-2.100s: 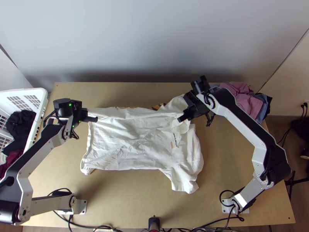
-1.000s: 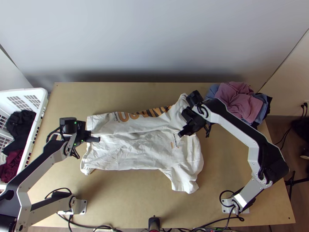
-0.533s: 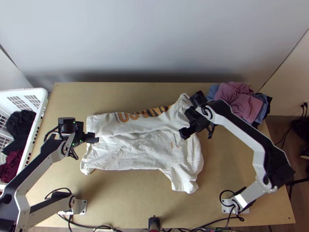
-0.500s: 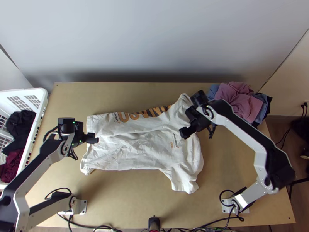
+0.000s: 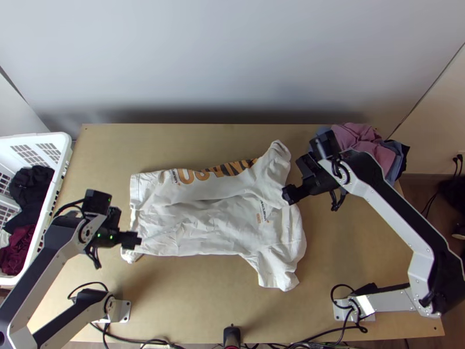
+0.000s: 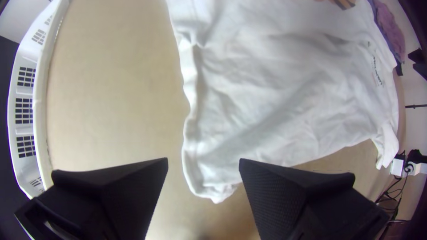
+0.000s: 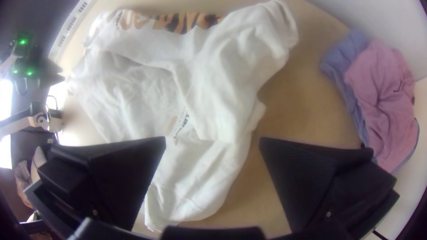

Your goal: Fold the t-shirt

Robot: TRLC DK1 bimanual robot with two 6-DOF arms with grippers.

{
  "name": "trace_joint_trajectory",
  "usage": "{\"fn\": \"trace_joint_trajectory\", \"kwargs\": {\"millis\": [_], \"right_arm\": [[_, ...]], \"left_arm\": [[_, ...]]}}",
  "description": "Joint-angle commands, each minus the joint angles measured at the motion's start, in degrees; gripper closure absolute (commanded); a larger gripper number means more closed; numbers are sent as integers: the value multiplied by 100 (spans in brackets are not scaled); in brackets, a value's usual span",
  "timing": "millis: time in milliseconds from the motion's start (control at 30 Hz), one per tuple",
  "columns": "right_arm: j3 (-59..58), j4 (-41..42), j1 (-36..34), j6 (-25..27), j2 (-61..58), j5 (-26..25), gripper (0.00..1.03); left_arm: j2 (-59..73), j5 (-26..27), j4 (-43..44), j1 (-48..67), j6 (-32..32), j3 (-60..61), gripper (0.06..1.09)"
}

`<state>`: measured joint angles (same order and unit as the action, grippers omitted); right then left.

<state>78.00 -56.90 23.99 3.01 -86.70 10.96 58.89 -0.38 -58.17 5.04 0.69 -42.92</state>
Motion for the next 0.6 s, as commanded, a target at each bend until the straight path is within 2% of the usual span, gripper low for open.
{"fn": "trace_joint_trajectory", "kwargs": {"millis": [0, 100, 200, 433, 567], "right_arm": [[-171, 4, -26, -46, 355, 3, 5], [-206, 4, -26, -46, 452, 11, 5], [-294, 4, 18, -46, 548, 11, 5], [-549, 4, 62, -72, 733, 46, 5], [-716, -5, 168, -81, 900, 55, 5]], "left_arm": [[-36, 29, -836, -135, 37, 90, 30], [201, 29, -1126, -143, 98, 3, 34], [342, 38, -1249, -143, 125, -33, 34], [456, 82, -1126, -143, 195, 82, 34], [518, 276, -933, -143, 239, 99, 34]]}}
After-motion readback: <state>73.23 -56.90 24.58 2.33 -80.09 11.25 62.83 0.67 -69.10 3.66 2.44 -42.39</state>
